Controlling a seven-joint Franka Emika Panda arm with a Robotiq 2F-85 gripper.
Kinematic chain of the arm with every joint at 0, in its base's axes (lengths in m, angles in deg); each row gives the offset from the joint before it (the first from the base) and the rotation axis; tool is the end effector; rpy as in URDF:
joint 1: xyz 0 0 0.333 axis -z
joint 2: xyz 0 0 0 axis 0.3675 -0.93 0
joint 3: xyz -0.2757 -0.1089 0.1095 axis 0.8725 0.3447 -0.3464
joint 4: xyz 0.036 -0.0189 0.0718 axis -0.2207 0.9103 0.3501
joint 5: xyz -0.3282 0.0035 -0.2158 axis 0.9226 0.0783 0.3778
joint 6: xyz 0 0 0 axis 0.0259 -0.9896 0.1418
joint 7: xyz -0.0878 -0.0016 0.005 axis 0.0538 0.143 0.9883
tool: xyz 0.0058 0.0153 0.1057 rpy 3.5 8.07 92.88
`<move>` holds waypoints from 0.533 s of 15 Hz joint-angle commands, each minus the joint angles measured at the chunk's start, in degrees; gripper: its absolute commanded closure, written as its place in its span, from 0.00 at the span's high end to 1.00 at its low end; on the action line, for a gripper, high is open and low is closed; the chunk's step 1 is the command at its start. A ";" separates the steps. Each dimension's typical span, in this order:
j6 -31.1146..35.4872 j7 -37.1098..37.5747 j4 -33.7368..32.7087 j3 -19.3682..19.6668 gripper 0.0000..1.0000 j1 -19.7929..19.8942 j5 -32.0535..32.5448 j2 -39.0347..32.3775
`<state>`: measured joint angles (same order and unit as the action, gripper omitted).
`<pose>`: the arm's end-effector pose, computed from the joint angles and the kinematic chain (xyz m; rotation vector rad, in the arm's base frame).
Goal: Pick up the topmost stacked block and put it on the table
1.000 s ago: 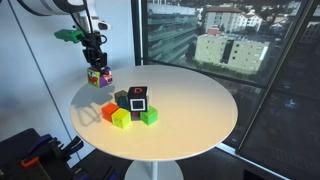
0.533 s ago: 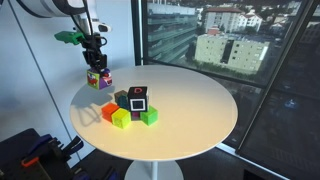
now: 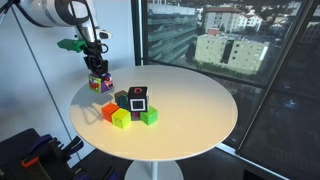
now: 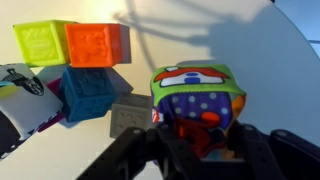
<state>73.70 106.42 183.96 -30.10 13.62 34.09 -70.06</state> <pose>0.4668 0.1348 0.3057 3.1043 0.0171 -0.0057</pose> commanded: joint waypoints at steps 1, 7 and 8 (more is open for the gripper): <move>3.93 2.97 1.22 -0.25 0.23 -0.63 3.23 -0.94; 8.38 7.55 2.54 0.35 0.23 -1.52 9.90 -2.99; 8.45 8.31 2.59 0.45 0.23 -1.64 10.87 -3.30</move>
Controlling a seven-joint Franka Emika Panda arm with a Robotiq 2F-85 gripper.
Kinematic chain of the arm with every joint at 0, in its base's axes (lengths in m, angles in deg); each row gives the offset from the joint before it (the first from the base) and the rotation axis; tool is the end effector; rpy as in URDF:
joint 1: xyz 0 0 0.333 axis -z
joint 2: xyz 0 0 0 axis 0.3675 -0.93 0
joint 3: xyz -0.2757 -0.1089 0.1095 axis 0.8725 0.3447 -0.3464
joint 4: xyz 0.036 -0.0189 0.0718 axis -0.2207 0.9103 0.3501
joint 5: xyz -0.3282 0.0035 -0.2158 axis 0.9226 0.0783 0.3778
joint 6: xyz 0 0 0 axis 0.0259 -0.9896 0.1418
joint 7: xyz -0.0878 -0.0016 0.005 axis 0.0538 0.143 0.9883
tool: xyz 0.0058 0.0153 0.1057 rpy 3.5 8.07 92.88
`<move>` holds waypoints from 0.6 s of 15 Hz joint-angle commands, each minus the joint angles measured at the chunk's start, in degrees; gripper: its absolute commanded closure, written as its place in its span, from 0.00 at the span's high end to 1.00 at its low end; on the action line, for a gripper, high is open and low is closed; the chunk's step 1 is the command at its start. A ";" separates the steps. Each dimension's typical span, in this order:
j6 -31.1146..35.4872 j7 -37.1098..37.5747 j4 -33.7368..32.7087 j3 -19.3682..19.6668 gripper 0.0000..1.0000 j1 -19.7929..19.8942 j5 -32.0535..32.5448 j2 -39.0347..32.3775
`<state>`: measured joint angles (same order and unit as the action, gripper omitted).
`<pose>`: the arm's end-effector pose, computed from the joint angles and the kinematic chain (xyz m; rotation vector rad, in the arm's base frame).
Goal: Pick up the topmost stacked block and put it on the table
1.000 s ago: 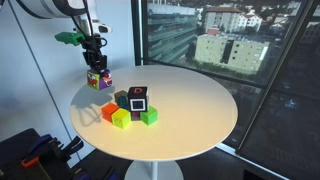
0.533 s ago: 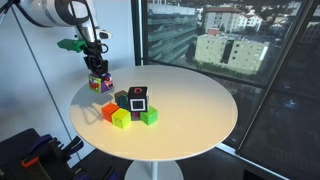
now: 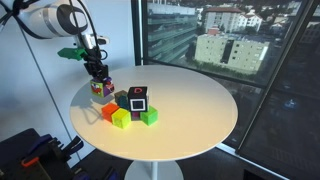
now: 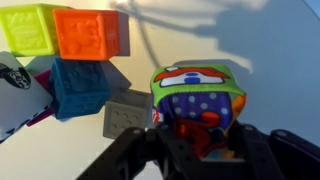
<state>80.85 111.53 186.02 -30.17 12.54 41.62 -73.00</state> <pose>0.4616 0.1462 0.2779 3.0546 0.0796 0.0868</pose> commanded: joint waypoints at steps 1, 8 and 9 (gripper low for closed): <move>1.35 3.90 0.56 0.63 0.23 -0.63 4.26 -0.66; 0.18 3.65 0.57 0.86 0.96 -0.64 4.48 -1.01; -0.04 2.99 0.64 0.80 1.00 -0.54 3.81 -0.68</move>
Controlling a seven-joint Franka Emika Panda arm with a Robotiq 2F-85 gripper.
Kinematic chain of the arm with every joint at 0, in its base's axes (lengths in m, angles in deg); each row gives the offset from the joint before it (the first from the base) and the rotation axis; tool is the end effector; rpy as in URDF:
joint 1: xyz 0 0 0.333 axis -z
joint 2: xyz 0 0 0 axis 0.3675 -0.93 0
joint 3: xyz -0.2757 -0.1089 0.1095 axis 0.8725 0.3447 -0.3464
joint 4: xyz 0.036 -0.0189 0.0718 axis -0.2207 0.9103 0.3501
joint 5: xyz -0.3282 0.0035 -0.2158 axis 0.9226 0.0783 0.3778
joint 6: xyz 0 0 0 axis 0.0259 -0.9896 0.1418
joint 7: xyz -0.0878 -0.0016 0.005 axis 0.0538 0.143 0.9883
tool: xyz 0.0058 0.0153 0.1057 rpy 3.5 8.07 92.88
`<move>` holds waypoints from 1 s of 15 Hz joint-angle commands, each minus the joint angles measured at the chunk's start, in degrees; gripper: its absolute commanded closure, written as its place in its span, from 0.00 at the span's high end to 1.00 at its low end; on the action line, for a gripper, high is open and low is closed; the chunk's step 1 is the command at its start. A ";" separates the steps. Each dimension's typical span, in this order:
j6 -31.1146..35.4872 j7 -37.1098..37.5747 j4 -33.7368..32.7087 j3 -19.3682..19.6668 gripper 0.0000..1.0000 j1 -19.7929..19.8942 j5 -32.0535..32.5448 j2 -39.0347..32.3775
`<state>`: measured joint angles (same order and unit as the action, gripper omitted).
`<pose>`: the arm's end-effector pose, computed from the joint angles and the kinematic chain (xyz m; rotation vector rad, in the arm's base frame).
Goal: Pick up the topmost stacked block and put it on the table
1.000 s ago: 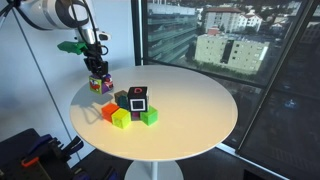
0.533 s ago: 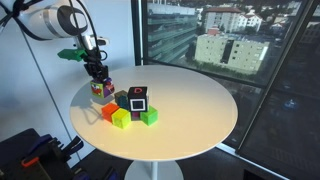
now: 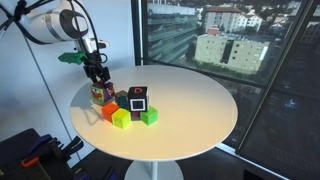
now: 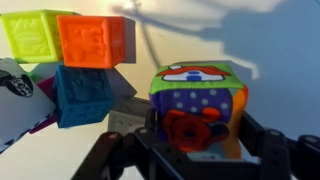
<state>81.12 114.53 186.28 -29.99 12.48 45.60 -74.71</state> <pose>0.4585 0.1454 0.2622 3.0159 0.0859 0.0665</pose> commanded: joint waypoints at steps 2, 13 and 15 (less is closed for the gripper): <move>-0.53 -0.67 0.56 0.61 1.00 -0.34 -0.84 1.73; -8.25 -4.92 -0.07 0.48 1.00 0.82 -7.92 8.20; -11.34 -5.66 -0.37 0.57 1.00 1.15 -8.39 9.48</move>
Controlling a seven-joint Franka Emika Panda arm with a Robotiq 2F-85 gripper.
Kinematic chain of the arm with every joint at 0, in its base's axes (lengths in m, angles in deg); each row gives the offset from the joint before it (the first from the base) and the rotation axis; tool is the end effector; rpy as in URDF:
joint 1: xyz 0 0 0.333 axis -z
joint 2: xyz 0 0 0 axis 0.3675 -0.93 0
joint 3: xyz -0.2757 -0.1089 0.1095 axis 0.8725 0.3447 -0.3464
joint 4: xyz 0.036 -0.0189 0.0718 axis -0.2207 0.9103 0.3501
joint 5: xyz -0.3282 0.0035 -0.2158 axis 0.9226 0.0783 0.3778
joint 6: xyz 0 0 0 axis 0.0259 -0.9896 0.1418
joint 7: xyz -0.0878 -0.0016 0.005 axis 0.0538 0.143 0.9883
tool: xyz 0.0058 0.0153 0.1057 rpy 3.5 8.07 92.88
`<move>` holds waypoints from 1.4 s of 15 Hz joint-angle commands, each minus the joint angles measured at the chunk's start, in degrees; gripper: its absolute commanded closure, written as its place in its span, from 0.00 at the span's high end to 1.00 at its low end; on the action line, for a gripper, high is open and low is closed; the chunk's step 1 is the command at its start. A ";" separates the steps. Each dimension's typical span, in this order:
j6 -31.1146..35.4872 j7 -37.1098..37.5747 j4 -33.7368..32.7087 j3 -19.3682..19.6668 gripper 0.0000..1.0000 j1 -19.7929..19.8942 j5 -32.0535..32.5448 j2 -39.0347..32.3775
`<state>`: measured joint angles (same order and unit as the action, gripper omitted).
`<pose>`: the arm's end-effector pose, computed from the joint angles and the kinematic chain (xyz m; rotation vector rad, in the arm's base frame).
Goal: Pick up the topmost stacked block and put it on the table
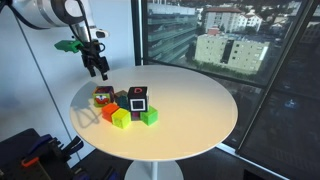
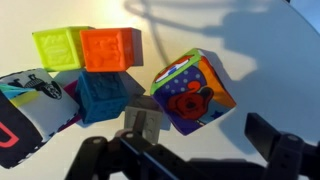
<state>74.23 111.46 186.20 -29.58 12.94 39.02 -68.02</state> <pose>0.4555 0.1324 0.3078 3.0481 -0.0141 0.0357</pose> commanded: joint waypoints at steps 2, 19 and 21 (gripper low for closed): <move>-7.29 -3.24 -0.59 0.30 1.00 1.15 -1.74 4.07; -33.31 -13.43 -5.49 3.93 1.00 5.46 -1.57 14.09; -35.65 -15.08 -6.00 4.58 1.00 5.63 -2.14 15.64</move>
<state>42.52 99.82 181.44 -25.80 17.91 38.68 -54.97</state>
